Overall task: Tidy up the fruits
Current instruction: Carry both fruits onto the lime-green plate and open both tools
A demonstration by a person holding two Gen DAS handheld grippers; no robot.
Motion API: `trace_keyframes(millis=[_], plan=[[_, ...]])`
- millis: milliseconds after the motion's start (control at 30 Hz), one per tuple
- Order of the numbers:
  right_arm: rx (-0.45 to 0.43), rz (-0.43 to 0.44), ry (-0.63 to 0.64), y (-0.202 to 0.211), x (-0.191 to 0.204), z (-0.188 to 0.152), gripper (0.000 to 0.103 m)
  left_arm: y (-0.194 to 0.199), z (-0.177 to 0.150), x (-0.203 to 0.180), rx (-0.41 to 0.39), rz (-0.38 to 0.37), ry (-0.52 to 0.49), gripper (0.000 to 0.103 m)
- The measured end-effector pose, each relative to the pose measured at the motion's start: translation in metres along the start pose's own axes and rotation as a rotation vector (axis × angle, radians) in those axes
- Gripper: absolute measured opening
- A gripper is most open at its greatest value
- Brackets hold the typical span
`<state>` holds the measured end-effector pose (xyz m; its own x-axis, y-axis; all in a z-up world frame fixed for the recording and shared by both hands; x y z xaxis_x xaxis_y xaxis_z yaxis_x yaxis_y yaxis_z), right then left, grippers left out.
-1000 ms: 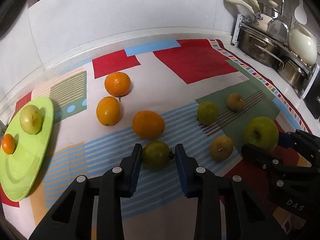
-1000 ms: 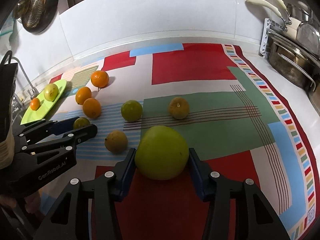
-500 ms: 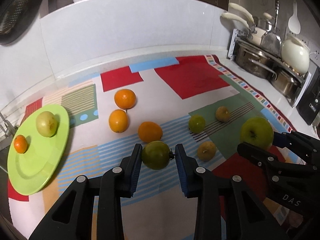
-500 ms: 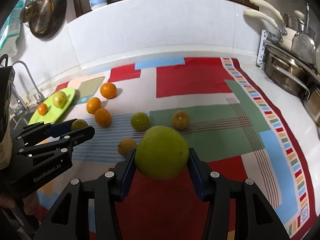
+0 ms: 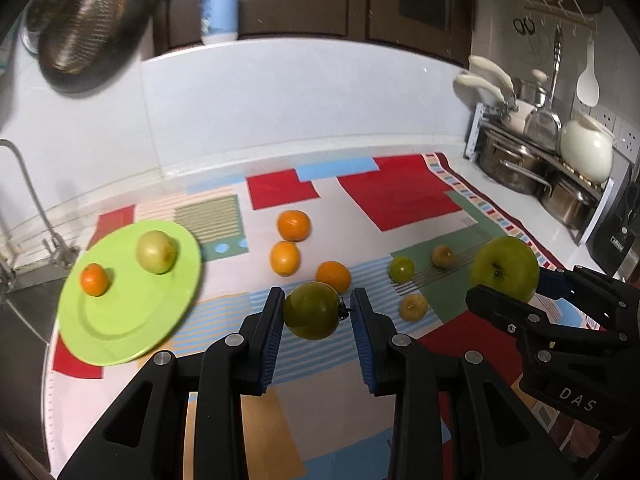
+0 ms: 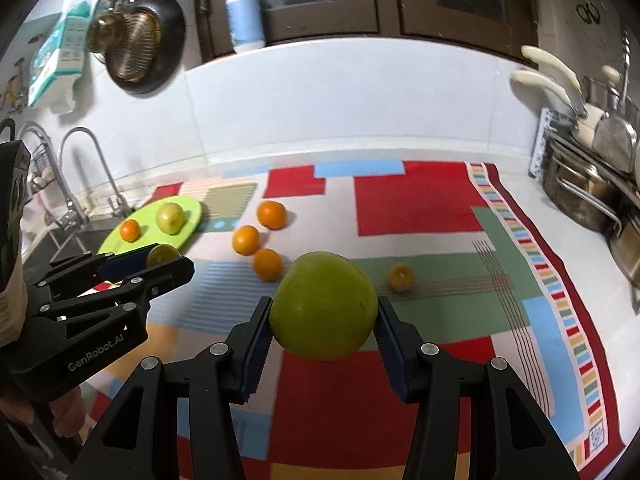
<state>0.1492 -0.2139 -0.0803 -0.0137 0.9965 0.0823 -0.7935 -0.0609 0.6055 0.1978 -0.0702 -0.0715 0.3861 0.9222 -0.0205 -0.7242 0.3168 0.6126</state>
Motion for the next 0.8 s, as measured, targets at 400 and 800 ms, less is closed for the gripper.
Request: trace_keyframes(millis=[400,800], plan=[[-0.069,0.091,0.066,0.012,0.054,0.019,0.051,0.043,0.002,0.046,-0.074,0.086,0.050,0.033],[-0.120,0.179,0.137,0.008,0.115,0.036,0.051,0.073,-0.001,0.098,-0.126,0.177,0.091,0.033]])
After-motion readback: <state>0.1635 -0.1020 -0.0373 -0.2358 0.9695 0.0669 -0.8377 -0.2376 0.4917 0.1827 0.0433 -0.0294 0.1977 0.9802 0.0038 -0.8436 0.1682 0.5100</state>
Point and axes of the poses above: each gripper's, at about its wrist camera, not at the fingertips, and y roughly against the way its jaws point, x to its left, z to its top, the point moved 4 cm from there along -y, roughly the way its jaws point, and after that the axes turned 1 degree about -x, right-handed, at the moved point
